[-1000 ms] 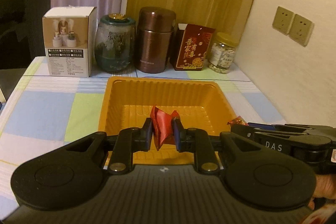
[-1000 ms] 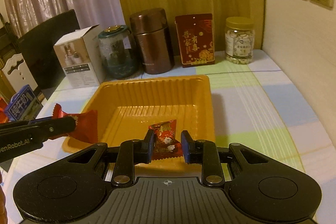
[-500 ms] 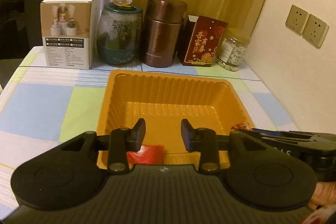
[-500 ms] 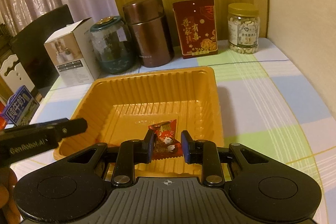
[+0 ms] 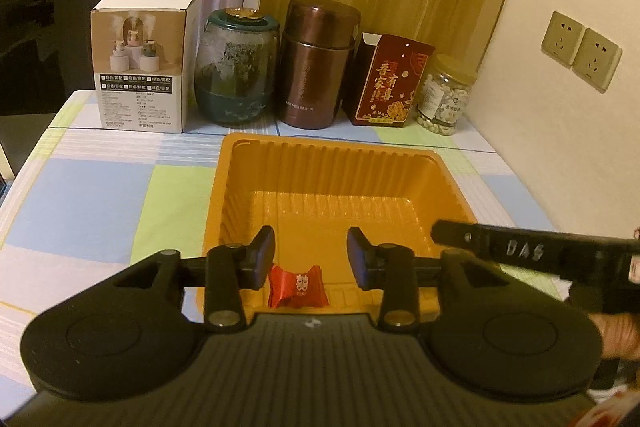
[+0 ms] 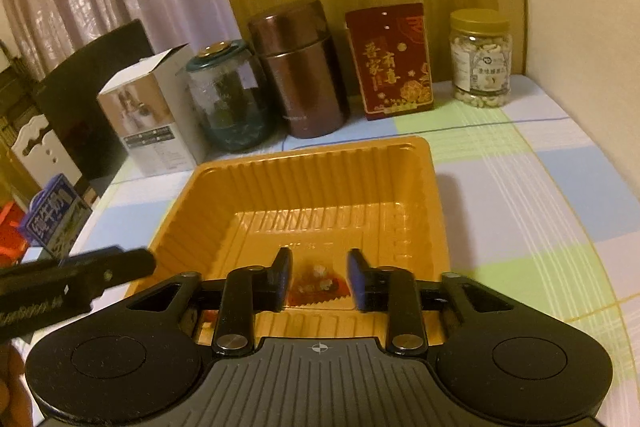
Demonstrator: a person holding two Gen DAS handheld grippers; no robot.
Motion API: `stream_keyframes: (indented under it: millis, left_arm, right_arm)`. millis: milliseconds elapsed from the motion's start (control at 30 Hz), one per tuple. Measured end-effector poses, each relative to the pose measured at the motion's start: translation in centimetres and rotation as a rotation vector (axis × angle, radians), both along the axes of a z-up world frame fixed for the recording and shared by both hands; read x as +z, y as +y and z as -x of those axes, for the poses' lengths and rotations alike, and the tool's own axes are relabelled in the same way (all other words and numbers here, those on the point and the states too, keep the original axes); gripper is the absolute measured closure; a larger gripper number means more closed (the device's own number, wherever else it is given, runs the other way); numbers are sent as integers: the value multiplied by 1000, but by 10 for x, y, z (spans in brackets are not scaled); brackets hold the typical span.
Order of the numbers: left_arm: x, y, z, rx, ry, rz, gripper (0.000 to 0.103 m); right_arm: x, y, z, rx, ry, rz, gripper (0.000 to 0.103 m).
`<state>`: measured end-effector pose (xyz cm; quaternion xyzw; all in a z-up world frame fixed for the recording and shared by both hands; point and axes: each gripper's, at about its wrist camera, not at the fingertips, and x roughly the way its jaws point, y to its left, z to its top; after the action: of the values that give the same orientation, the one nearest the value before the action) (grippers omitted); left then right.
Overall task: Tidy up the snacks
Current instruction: 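Carry the red packet into the orange tray and open the right gripper, then pull both tools back toward the snack pile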
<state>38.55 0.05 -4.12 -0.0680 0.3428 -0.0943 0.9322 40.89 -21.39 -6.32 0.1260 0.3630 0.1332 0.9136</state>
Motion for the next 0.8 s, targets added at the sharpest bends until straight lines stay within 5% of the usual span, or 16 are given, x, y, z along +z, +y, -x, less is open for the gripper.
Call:
stream_keyframes:
  millis: [300, 800]
  left_arm:
    - [14, 4, 39, 27, -7, -18, 45]
    - [58, 12, 173, 73, -43, -15, 29]
  right_arm:
    - [17, -23, 33, -47, 10, 25, 47]
    - [73, -43, 170, -110, -7, 53, 44]
